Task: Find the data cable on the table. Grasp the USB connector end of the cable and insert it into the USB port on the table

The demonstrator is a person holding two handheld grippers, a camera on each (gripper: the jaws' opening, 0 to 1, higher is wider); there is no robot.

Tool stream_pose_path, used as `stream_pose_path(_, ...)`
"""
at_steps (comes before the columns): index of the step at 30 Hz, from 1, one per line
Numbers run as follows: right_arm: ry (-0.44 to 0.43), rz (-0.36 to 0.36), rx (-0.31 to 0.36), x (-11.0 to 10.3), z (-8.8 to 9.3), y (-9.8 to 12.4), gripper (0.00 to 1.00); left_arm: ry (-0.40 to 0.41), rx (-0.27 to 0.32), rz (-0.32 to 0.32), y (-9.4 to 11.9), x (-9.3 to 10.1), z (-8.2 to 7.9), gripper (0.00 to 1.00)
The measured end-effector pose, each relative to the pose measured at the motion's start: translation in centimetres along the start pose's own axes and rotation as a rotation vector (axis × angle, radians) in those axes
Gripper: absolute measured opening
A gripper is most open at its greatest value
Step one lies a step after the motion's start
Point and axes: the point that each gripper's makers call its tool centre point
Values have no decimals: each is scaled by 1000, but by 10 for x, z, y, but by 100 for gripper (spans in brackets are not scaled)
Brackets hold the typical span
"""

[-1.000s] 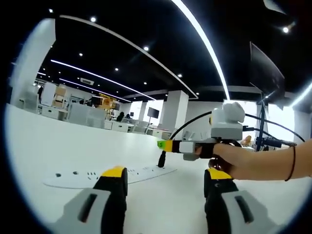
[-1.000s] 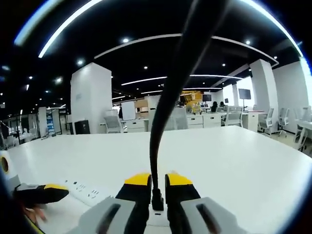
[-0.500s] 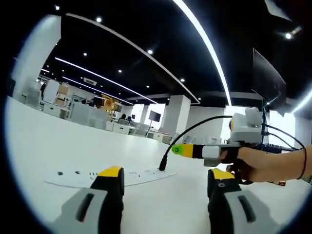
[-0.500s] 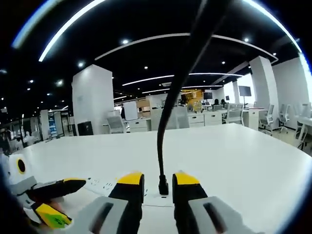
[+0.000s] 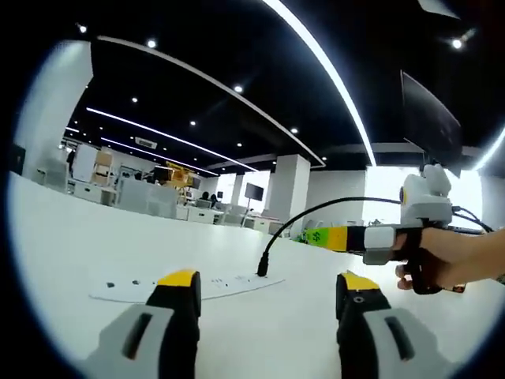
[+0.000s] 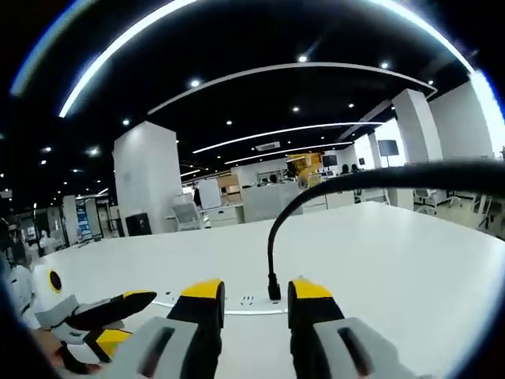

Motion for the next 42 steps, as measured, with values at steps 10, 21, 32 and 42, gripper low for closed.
stream_pose_path(10, -43, 24, 46, -16, 4, 47, 35, -35, 13, -48, 32, 6, -1, 79)
stream_pose_path(21, -43, 27, 106, -41, 8, 99, 37, -16, 60, -136, 81, 9, -15, 81)
stream_pose_path(32, -3, -22, 201, -95, 1, 150, 37, -64, 137, -163, 143, 26, -47, 84)
stream_pose_path(42, 88, -67, 285, -139, -11, 207, 38, -108, 239, -216, 219, 37, -82, 84)
Point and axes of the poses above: the point that each gripper's makers call its tool centre point, and the gripper's own axes: y roughly backward along the fingers, x roughly to its right, z roughly out of its underside, and after that the axes turned 14 degrees about -z, right-handed
